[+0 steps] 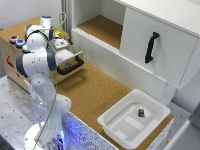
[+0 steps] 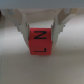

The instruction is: Put the pink object in the drawer

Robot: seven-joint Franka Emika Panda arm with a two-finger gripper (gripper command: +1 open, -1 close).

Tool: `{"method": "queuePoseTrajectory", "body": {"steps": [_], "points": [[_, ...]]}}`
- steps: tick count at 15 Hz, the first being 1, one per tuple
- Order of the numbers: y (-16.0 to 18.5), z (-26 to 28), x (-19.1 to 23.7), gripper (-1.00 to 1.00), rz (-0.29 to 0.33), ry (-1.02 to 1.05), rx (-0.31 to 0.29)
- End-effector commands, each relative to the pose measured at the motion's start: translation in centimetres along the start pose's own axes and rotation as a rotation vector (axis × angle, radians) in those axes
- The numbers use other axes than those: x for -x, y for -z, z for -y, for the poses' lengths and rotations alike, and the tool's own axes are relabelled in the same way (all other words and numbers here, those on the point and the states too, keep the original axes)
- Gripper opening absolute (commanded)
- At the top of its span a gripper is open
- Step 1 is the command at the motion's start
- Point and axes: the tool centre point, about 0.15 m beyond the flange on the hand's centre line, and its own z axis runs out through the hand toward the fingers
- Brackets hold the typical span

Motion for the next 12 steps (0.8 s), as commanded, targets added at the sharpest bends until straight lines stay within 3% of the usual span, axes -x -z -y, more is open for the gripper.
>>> {"method": "queuePoseTrajectory", "body": {"steps": [1, 6, 12], "points": [[2.9, -0.6, 1.4, 1.00, -0.072, -0.005, 0.022], [9.9, -0.2, 1.2, 1.00, -0.128, -0.032, 0.040], [18.0, -5.2, -2.5, 1.00, -0.204, -0.158, 0.062]]}}
